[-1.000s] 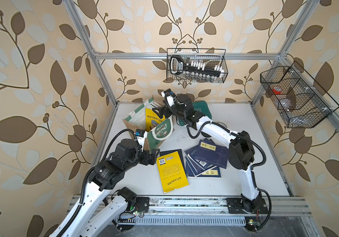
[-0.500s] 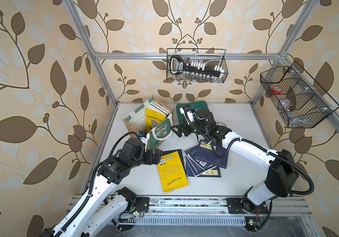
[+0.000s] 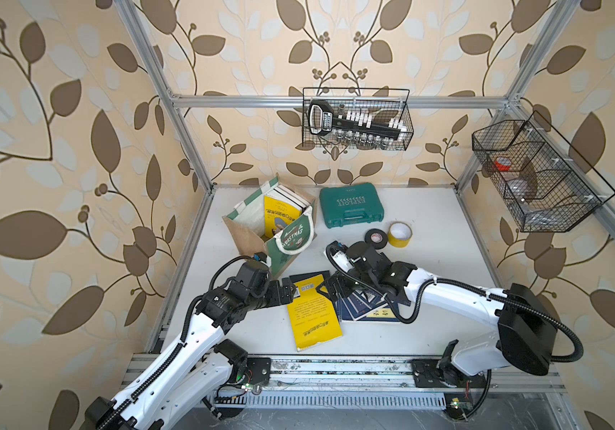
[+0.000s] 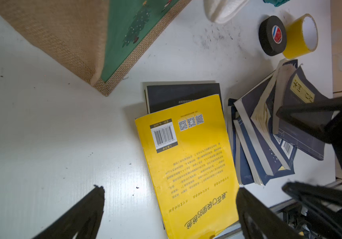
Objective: Put the books into the canvas bag
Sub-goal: Place the book in the canvas bag, then pick up the book from the book.
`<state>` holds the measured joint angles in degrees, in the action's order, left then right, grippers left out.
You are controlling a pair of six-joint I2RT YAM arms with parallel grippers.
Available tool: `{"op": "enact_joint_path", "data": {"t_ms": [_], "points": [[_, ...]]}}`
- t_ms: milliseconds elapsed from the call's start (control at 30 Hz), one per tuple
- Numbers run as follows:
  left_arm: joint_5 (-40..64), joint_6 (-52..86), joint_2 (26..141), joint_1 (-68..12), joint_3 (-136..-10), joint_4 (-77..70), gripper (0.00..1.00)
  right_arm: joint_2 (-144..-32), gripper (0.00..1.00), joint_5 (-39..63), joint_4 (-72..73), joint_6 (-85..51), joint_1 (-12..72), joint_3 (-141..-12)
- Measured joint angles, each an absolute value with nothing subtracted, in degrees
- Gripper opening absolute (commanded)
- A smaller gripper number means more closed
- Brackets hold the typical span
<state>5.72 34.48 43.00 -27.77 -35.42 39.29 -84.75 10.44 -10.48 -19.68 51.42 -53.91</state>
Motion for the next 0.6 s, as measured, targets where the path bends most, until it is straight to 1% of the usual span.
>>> {"op": "enact_joint_path", "data": {"t_ms": [200, 433, 600], "points": [[6.02, 37.15, 43.27, -27.77, -31.88, 36.45, 0.99, -88.66, 0.98, 6.92, -8.97, -23.68, 55.07, -53.06], [6.02, 38.5, 44.88, -27.77, -29.08, 33.61, 0.99, -94.7, 0.98, 2.94, -7.25, -26.17, 55.51, -52.88], [6.15, 39.62, 47.88, -27.77, -27.46, 31.05, 0.99, -98.37, 0.98, 2.79, -4.47, -26.72, 55.77, -54.41]]}}
